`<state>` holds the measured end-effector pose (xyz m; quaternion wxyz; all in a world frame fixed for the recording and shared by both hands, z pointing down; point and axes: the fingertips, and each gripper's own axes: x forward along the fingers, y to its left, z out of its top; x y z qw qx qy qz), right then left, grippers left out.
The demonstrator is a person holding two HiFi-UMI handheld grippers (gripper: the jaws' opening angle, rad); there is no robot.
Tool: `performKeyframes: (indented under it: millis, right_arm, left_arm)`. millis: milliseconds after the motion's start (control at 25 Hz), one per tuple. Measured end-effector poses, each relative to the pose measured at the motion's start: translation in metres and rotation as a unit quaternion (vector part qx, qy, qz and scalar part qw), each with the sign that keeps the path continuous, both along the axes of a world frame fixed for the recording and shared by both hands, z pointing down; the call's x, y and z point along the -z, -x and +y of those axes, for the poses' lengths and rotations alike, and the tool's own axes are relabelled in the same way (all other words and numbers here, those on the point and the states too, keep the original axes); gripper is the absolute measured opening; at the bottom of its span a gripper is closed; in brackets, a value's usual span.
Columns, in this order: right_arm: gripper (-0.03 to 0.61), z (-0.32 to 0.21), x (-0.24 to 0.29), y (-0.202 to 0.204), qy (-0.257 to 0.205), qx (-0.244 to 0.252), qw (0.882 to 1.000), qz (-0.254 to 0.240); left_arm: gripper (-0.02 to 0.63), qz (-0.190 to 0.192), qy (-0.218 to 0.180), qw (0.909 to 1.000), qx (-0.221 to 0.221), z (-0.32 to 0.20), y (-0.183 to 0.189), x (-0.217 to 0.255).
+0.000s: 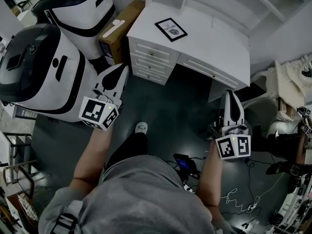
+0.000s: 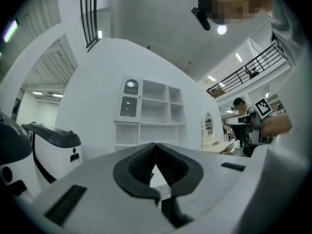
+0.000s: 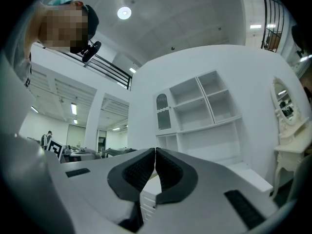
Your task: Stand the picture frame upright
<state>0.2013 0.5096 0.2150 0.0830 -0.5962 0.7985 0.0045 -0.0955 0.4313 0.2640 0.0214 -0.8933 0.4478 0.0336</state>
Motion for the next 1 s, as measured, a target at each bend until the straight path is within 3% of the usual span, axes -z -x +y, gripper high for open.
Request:
performKeyframes:
  millis: [280,600,760,1000]
  right_arm:
    - [0.026,-0.057,-0.007,0.004,0.004,-0.005,1.000,-0.004]
    - [0.026,-0.116,-0.006,0.015,0.002,-0.012,1.000,0.000]
    - [0.026,-0.136,-0.002,0.020,-0.004,-0.016,1.000,0.004]
    - [0.026,-0.153,-0.004,0.019,-0.004,-0.021,1.000,0.002]
  left_arm:
    - [0.008,0.001,0.008,1.0000,-0.006,-0.062,-0.001,-0.008]
    - [0.008,0.012,-0.010,0.9994,-0.032,-0.124,-0.013,0.001]
    - [0.008,0.011,-0.027,0.9989,-0.038,-0.146,-0.014,0.006]
    - [0.008,0.017,-0.021,0.9987,-0.042,-0.170,-0.014,0.004]
